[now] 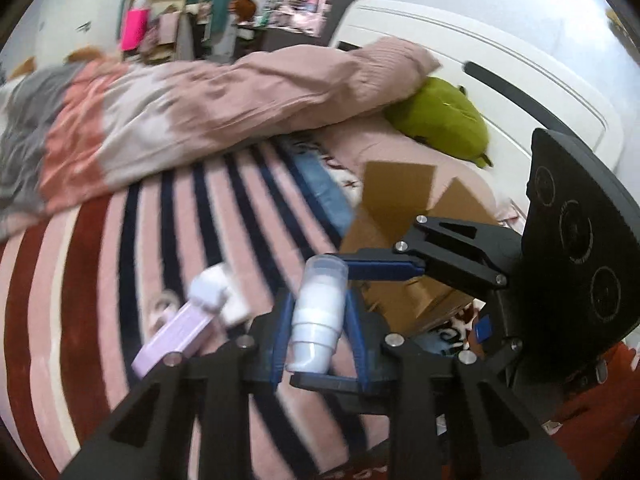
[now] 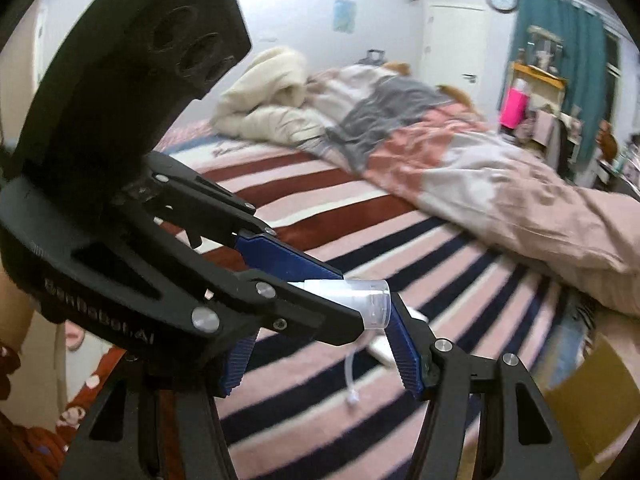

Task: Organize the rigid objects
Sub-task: 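Carry the pump bottle into the cardboard box and release it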

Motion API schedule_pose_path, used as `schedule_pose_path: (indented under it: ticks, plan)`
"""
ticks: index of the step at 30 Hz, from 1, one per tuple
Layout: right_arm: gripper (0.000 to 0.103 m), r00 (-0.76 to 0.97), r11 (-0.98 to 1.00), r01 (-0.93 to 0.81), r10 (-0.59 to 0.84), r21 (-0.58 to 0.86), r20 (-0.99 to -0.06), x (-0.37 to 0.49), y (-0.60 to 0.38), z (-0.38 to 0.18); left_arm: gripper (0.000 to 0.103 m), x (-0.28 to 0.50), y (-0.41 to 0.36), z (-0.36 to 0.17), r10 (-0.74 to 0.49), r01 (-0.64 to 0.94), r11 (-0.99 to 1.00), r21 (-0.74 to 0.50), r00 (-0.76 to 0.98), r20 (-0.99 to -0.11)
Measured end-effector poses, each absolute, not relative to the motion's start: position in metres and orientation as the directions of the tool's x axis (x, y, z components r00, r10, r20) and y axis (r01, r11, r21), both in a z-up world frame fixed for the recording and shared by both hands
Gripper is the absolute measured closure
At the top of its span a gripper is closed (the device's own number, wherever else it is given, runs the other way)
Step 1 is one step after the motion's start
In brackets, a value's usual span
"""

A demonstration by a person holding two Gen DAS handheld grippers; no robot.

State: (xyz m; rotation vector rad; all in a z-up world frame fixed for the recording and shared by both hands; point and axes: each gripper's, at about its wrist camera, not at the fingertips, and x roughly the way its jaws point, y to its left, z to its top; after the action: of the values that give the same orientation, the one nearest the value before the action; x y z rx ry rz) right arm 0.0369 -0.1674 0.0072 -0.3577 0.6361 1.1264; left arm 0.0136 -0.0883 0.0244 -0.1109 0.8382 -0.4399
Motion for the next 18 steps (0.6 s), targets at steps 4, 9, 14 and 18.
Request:
schedule_pose_path:
  ticks: [4, 9, 14, 18]
  plan:
    - [0.046, 0.350, 0.487, -0.872, 0.702, 0.059, -0.621, 0.058, -0.216, 0.022, 0.079, 0.037, -0.138, 0.042, -0.443, 0.422, 0.879, -0.221, 0.555, -0.705]
    - [0.046, 0.389, 0.589, -0.801, 0.643, 0.103, -0.660, 0.089, -0.266, 0.027, 0.079, 0.079, -0.198, 0.042, -0.495, 0.510, 0.827, -0.236, 0.464, -0.734]
    - [0.045, 0.393, 0.665, -0.739, 0.555, 0.107, -0.733, 0.112, -0.300, 0.014, 0.078, 0.104, -0.235, 0.027, -0.516, 0.543, 0.796, -0.270, 0.374, -0.770]
    - [0.045, 0.371, 0.695, -0.709, 0.508, 0.116, -0.777, 0.122, -0.314, 0.001, 0.076, 0.113, -0.250, 0.018, -0.475, 0.519, 0.818, -0.247, 0.368, -0.799]
